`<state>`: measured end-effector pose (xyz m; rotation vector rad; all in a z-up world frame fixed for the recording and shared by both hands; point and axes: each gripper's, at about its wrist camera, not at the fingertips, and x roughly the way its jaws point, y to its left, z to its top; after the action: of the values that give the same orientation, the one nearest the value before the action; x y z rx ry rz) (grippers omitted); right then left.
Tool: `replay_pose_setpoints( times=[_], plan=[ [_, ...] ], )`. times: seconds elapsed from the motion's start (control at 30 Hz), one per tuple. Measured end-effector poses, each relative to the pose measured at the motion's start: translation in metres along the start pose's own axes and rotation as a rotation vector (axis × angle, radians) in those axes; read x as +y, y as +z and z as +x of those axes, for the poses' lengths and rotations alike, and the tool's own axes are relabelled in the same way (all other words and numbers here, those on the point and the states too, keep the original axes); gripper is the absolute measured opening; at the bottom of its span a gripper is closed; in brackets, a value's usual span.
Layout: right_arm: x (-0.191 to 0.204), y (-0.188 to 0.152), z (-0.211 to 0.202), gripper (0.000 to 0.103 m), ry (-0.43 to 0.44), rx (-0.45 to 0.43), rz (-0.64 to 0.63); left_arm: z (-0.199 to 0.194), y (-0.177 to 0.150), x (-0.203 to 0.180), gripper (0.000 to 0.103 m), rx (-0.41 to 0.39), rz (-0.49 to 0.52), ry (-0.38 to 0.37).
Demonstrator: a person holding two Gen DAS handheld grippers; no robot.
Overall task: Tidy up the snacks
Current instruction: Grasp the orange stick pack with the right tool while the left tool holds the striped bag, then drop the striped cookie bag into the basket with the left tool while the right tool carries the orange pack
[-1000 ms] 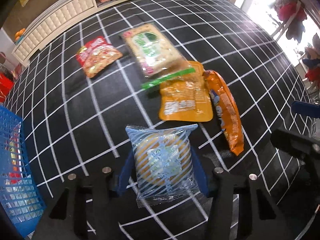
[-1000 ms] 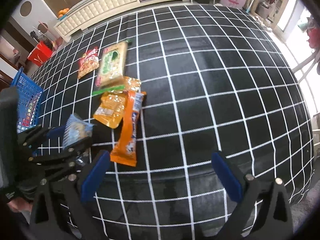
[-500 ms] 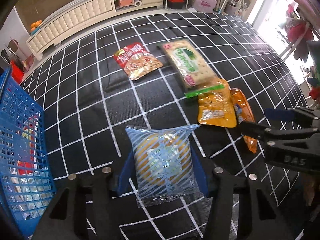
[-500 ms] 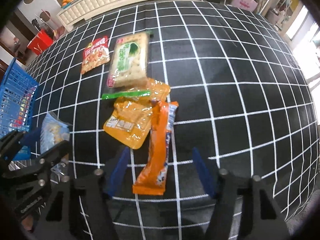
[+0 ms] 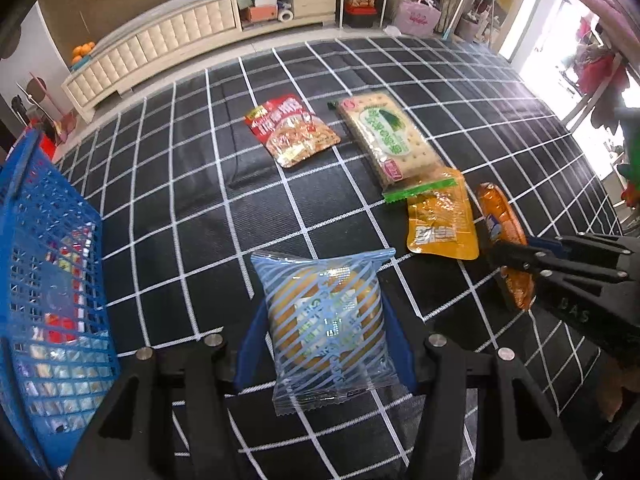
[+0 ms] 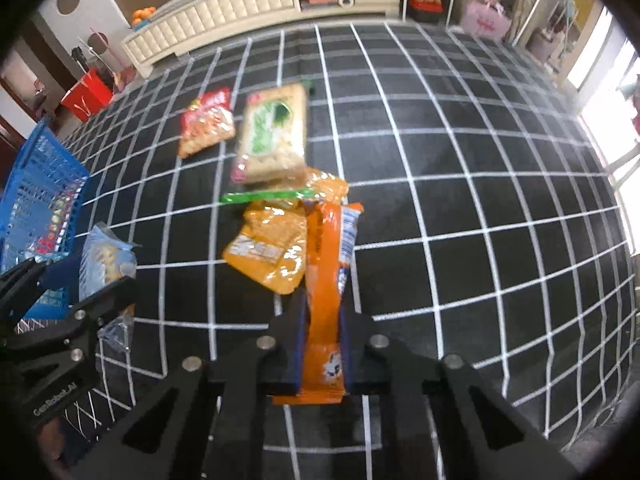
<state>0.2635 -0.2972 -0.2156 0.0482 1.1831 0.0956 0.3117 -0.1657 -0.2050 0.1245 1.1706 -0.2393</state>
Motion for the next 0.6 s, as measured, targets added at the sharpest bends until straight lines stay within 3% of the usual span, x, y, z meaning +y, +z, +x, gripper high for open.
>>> replay_pose_setpoints(
  times=[0.3,0.6],
  plan=[
    [0.052,-0.007,-0.075,0.018,0.030,-0.111,-0.089,-0.061,-0.012,0.003,0.052,-0.091,-0.010,-0.017],
    [0.131,-0.001,-0.122,0.018,0.128,-0.192,-0.182,-0.154,-0.039,0.047,0.052,-0.228,-0.044,0.030]
  ],
)
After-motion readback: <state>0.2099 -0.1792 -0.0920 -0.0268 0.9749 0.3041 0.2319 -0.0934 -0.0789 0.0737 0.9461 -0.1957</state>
